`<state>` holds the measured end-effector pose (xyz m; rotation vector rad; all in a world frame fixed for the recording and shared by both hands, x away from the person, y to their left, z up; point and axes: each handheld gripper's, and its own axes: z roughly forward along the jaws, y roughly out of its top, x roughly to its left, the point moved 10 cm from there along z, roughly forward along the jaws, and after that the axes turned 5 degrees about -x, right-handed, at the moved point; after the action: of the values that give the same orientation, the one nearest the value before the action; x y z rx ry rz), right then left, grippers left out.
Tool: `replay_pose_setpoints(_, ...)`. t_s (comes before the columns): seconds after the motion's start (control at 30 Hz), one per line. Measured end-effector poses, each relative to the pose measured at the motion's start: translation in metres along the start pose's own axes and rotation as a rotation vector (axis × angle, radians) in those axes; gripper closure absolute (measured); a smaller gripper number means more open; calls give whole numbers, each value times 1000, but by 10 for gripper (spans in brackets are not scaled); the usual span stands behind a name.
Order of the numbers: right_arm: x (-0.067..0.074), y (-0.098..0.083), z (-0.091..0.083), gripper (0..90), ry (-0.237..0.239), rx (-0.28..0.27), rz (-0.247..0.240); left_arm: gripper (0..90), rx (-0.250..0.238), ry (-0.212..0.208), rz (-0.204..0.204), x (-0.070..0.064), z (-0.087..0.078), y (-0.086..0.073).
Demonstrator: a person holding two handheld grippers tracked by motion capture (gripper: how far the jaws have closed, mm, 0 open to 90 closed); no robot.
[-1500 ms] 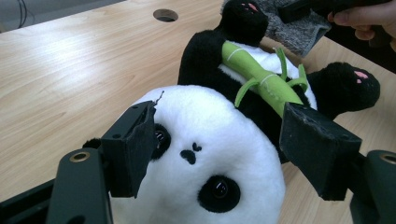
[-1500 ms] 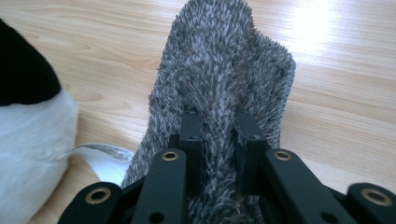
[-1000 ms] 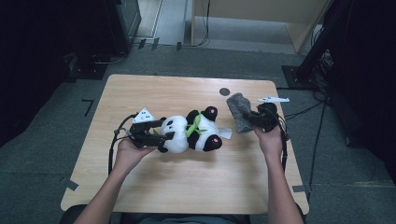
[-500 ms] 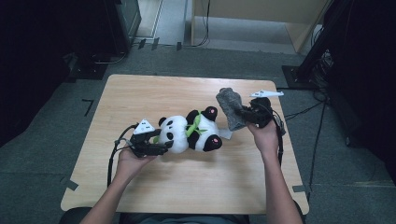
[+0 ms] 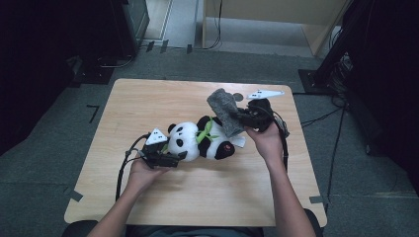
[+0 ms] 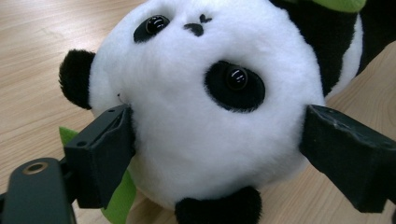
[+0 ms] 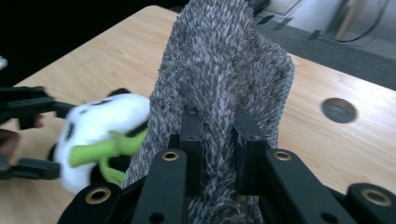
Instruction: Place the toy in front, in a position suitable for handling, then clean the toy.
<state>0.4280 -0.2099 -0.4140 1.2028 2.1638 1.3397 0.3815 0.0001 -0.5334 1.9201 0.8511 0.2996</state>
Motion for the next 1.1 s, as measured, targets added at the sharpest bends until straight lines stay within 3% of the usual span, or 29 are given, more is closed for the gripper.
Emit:
replay_pose_setpoints(0.2,33,13,13,778,60,28,-70,97,-21,7,6,0,4,-2)
replay_pose_setpoints(0.3,45,16,24,777,88,44,-105,139,-35,25,28,0,4,-5)
replay_pose_setpoints(0.57,69,20,53,777,144,75,-155,267,-40,38,39,-1,1,-6)
replay_pose_setpoints(0.9,89,18,77,776,202,109,-196,287,-67,53,74,-5,-1,-10)
replay_pose_setpoints(1.1,93,2,98,768,234,186,-192,286,-72,58,68,-7,-3,-12)
